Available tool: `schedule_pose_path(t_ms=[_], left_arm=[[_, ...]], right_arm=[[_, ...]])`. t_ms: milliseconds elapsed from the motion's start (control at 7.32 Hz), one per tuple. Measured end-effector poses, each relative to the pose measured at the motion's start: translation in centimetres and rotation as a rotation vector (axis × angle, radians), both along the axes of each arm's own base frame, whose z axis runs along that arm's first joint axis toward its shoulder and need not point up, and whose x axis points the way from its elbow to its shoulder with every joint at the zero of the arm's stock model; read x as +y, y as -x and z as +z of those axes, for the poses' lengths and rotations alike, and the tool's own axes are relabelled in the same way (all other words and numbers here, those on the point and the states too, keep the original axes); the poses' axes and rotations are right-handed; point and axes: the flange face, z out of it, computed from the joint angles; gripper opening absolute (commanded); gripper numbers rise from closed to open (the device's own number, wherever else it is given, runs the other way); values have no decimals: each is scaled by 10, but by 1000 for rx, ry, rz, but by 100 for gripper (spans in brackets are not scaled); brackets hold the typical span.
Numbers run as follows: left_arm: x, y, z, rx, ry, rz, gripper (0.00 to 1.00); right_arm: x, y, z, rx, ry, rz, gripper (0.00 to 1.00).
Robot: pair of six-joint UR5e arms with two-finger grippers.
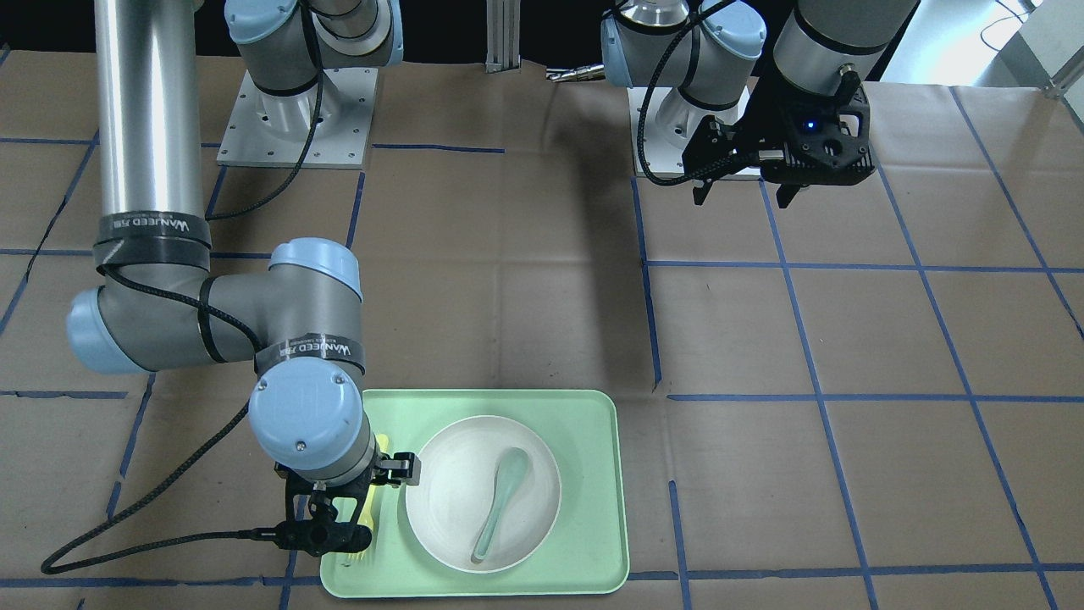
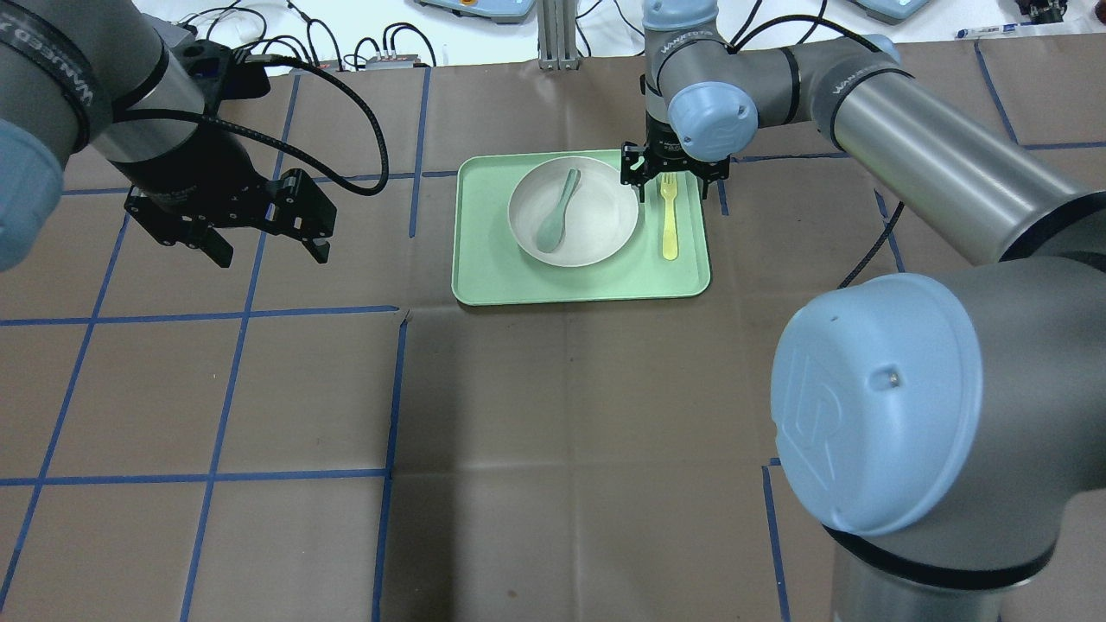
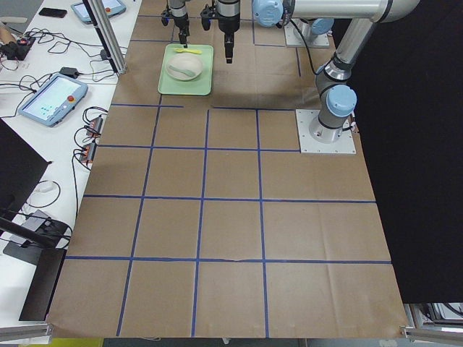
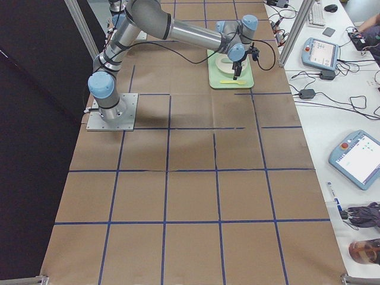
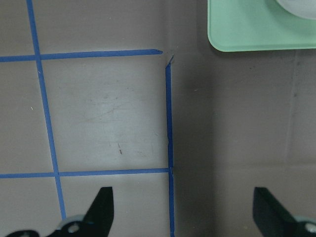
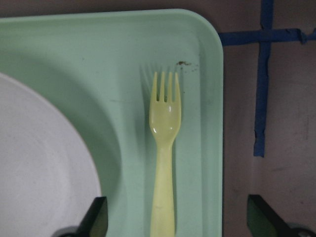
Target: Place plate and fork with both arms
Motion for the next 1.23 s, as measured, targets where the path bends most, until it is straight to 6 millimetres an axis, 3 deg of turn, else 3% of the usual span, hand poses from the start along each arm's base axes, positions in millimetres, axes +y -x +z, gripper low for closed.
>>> schedule_pose_path(t_ms=[273,820,1230], left_arm=[[0,0,0,0,0,1,100],[1,0,-1,0,-2,3,100],[1,1,-1,1,-1,1,100]], right_arm=[[31,28,50,-7,11,52,100],[145,96,149,-28,27,72,100],[206,104,202,-83,-38,46,100]])
